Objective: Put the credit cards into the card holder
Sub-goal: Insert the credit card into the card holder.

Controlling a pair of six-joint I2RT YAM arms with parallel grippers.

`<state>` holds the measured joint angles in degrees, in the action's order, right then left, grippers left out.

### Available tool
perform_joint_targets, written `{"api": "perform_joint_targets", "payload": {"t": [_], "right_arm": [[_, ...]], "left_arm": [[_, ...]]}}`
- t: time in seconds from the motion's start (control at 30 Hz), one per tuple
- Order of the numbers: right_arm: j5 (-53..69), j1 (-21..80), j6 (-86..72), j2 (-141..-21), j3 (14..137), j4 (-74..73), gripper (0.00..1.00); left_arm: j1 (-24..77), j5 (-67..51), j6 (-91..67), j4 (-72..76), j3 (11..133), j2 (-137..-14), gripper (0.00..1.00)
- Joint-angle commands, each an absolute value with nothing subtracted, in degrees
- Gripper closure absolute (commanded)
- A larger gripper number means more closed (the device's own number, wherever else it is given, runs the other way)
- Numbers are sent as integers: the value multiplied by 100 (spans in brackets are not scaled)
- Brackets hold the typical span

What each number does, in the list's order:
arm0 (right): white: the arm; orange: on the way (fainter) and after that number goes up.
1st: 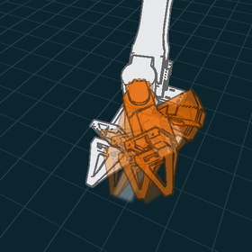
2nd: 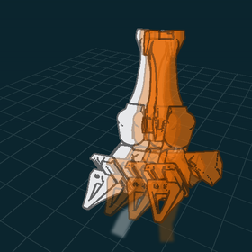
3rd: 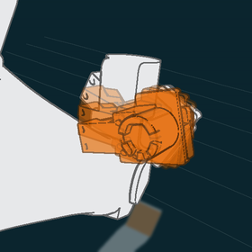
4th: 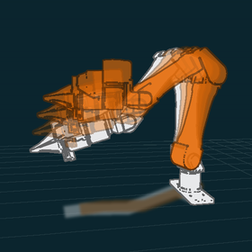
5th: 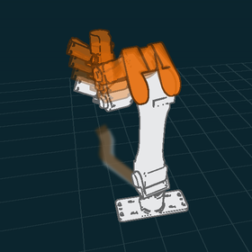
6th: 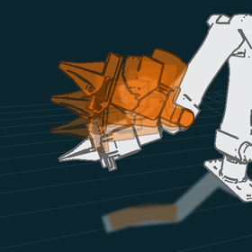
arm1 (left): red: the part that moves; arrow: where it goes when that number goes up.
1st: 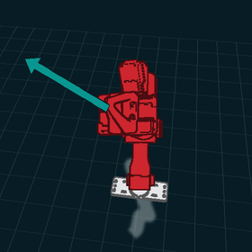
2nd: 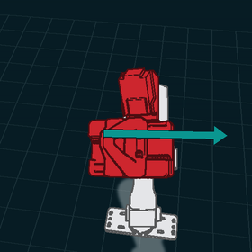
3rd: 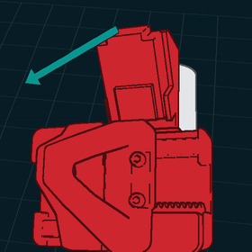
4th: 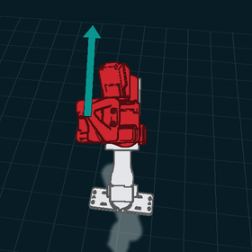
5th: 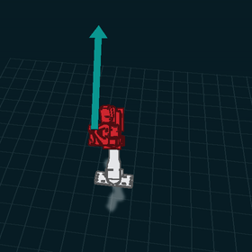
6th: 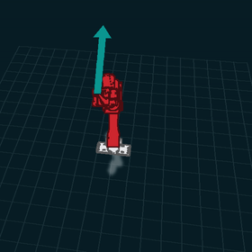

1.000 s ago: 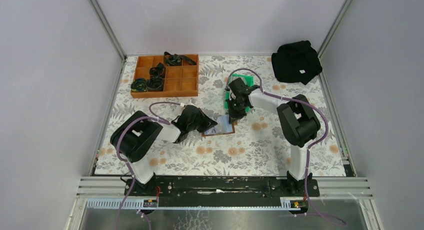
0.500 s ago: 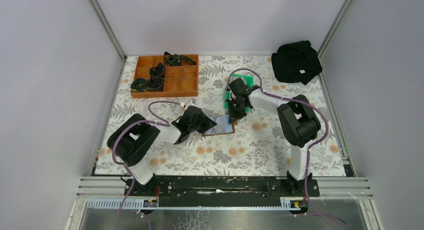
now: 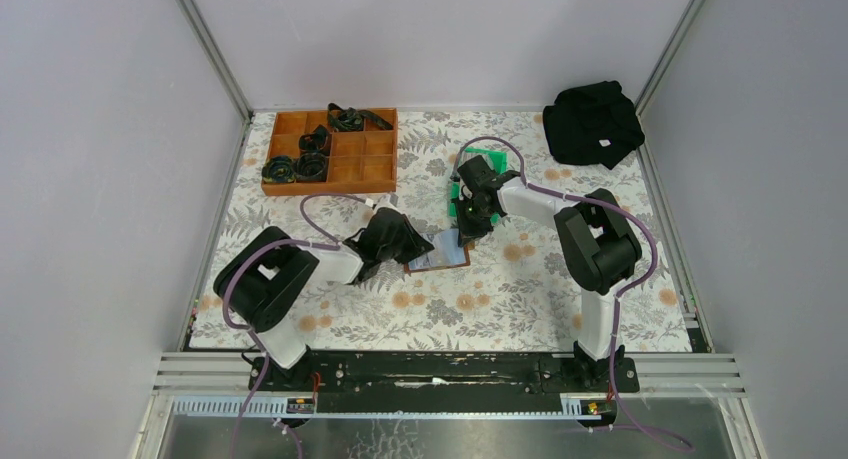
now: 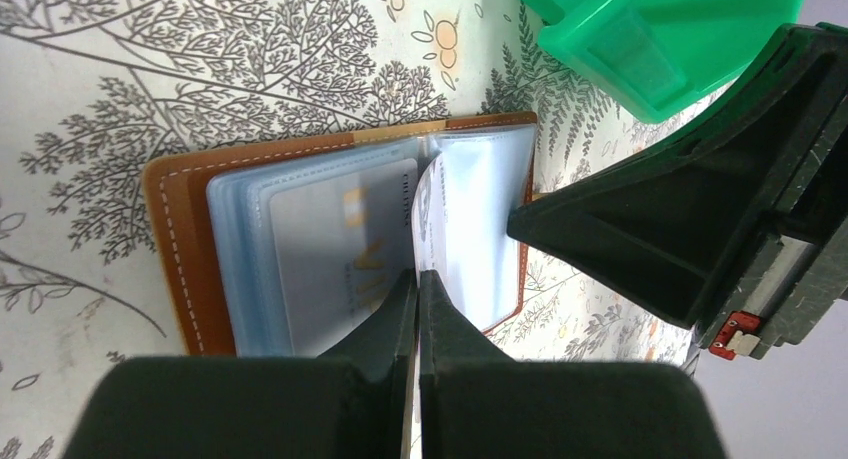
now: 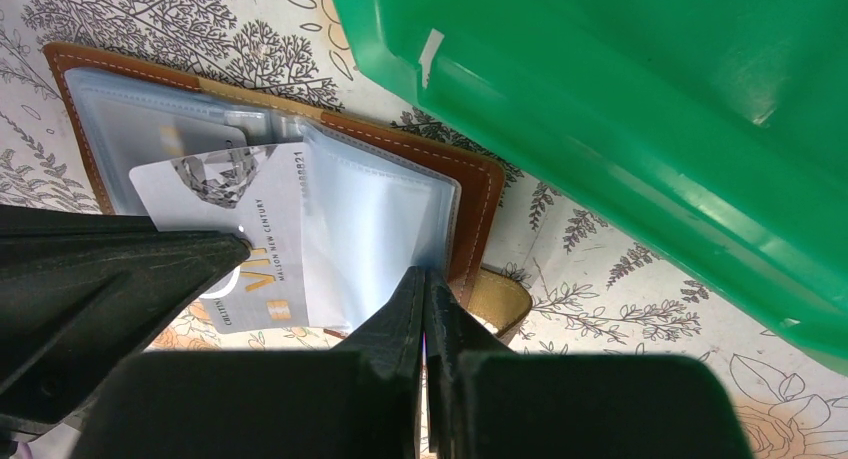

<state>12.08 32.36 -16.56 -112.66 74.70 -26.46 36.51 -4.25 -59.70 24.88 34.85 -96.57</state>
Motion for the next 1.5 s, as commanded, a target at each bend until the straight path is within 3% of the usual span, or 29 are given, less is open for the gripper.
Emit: {"api": "perform_joint_targets", "payload": {"t": [0.0, 0.4, 0.7, 0.87, 1.27, 1.47], "right_arm": [[620, 3226, -1564, -11512, 7156, -2990, 98], [594, 3226, -1536, -11500, 7150, -3030, 97], [513, 3226, -1530, -11337, 7154, -3075, 81], [456, 3226, -1527, -11167, 7192, -3119, 75], [155, 3105, -1590, -10745, 7039, -3050, 66], [157, 3077, -1604, -10784, 6992, -2990, 67]], "left_arm": [[3718, -861, -5506, 1699, 3436, -10091, 100], [3718, -987, -5474, 1647, 3621, -10343, 100], [3722, -1045, -5528, 1648, 3780, -10591, 100], [3718, -968, -5554, 1519, 3820, -10592, 89], [3718, -807, -5614, 1337, 3781, -10547, 79], [3717, -805, -5668, 1359, 3757, -10534, 76]]}}
